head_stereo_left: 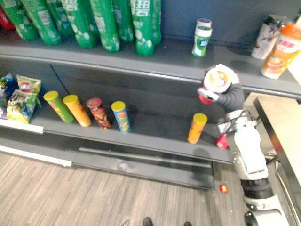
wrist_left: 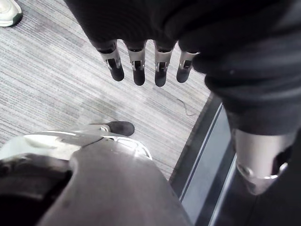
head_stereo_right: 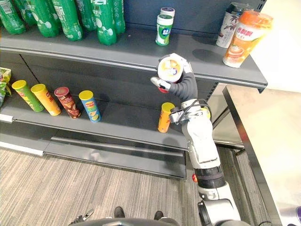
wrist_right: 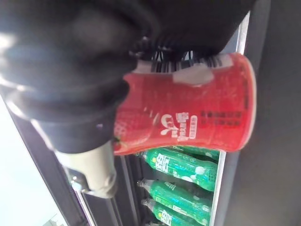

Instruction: Put the gum and the chips on the shelf.

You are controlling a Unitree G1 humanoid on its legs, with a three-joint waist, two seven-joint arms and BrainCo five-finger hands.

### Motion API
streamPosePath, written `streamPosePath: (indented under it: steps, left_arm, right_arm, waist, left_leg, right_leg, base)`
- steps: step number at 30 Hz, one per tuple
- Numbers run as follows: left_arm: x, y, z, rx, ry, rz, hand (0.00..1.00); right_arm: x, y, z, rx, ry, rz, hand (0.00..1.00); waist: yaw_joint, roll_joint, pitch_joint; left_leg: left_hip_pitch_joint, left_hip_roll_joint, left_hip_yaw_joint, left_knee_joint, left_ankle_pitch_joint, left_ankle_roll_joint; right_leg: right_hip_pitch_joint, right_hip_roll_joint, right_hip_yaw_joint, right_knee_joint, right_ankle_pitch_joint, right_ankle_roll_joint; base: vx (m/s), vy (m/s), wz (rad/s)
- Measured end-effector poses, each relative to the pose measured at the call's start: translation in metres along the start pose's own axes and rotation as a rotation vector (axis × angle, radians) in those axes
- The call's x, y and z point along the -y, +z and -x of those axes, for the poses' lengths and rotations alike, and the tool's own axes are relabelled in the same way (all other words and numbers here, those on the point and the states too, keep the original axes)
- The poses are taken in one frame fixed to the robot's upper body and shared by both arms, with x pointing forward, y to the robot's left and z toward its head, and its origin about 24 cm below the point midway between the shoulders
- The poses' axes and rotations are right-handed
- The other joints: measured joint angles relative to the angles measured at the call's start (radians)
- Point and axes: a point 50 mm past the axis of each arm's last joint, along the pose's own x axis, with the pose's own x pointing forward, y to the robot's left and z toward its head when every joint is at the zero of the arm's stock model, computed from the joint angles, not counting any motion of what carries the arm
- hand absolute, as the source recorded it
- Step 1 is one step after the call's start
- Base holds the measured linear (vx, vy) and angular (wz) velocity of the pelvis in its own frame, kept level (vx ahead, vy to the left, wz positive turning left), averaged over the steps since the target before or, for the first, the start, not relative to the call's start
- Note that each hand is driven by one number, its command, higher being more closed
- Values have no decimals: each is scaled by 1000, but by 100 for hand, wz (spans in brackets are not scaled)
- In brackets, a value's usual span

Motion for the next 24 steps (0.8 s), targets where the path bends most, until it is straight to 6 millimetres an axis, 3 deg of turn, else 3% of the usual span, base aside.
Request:
streamPosePath:
  steps: [5, 11, 15, 24]
  left_arm:
    - [0, 0, 0, -8, -4, -17, 0]
    - [1, 1, -1, -19, -13, -37, 0]
    - [1, 3, -1, -18, -15, -32, 0]
    - [4, 10, -3, -15, -24, -42, 0]
  right_arm:
    - [22, -8, -36, -84, -4, 10, 100]
    - [33, 19, -85, -68, 34, 4, 100]
    - [26, 23, -100, -85, 63, -11, 100]
    - [32, 14, -107, -151, 33, -24, 100]
  waist:
    - [3, -4, -2]
    - [17, -4, -2]
    - [25, -4, -2]
    - [25, -4, -2]
  left_leg:
    - [1, 5, 1, -1, 3, -3]
    - [1, 11, 7, -1, 6, -4]
    - [1, 14, 20, -1, 8, -4]
    - [1, 14, 20, -1, 10, -4]
  right_leg:
    - [3, 6, 0, -11, 4, -5]
    - [4, 15, 5, -28, 15, -9]
    - [5, 17, 11, -34, 22, -12]
    - [6, 19, 12, -37, 27, -12]
  base:
    - [0, 0, 0]
    - [10, -3, -2]
    - [38, -6, -8]
    - [15, 1, 0]
